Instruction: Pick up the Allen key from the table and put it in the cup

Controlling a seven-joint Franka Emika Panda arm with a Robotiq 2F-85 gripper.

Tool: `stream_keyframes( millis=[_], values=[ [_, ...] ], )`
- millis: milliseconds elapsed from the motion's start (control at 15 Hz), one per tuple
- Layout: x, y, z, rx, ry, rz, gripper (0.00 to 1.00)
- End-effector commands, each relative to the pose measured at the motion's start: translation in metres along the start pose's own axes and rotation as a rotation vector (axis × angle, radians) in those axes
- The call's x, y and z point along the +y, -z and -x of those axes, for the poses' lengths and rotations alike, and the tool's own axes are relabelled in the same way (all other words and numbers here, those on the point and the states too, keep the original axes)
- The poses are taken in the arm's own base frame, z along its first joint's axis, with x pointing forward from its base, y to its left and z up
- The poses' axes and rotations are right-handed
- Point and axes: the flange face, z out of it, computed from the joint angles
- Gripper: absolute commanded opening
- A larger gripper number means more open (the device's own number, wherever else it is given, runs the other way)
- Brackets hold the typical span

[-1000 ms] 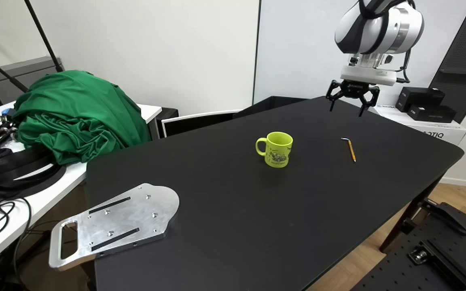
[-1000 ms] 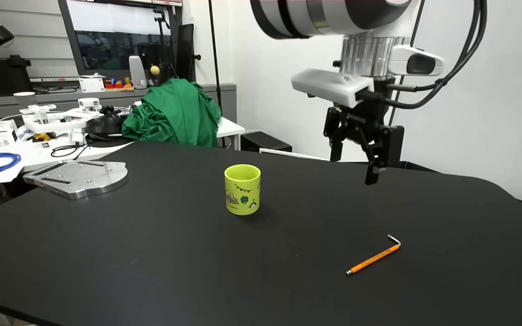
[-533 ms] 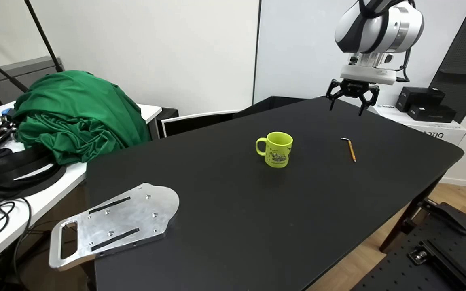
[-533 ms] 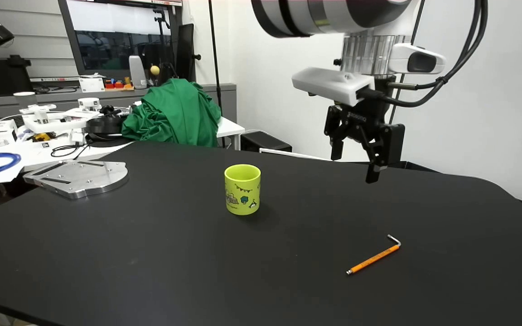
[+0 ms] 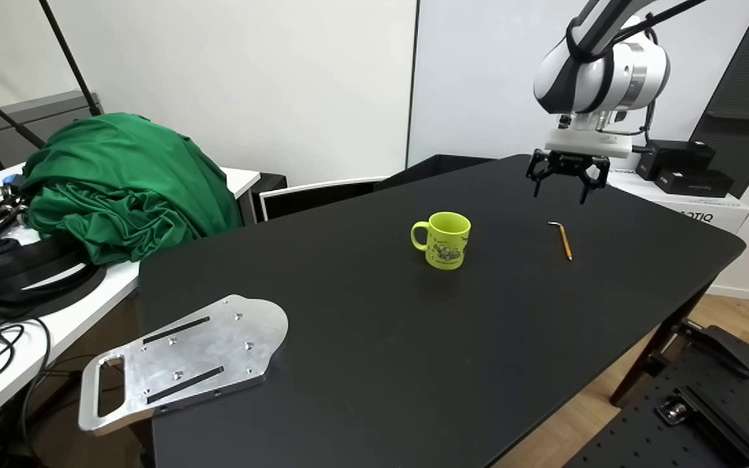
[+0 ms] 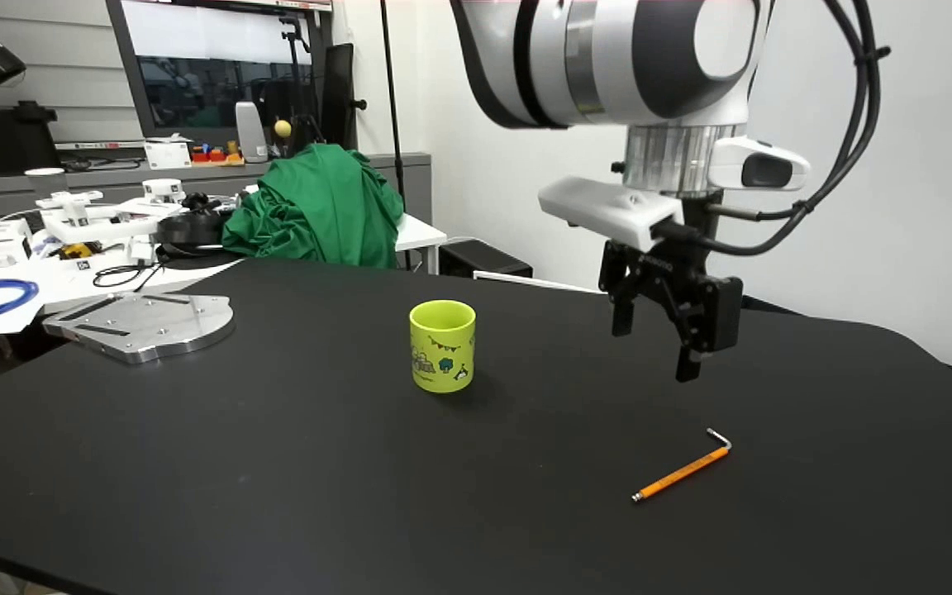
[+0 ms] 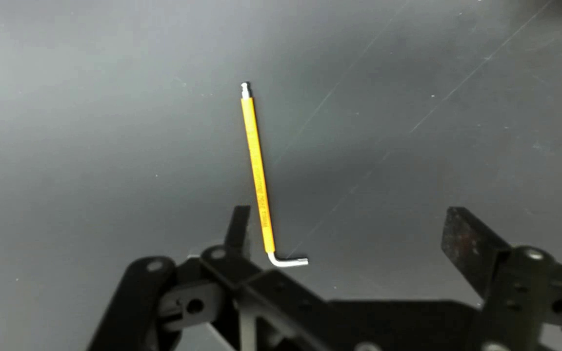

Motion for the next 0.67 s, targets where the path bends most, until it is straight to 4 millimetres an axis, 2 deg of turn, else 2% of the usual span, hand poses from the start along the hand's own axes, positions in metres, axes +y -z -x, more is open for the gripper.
stream_keyframes(
  millis=[0,267,600],
  values=[
    [0.006,-0.039,-0.016,-0.002,-0.073,0.055,1.0],
    [0.02,-0.077,-0.023,-0.031,-0.103,0.108,1.0],
    [0.038,-0.098,-0.034,-0.05,-0.112,0.148,1.0]
  ],
)
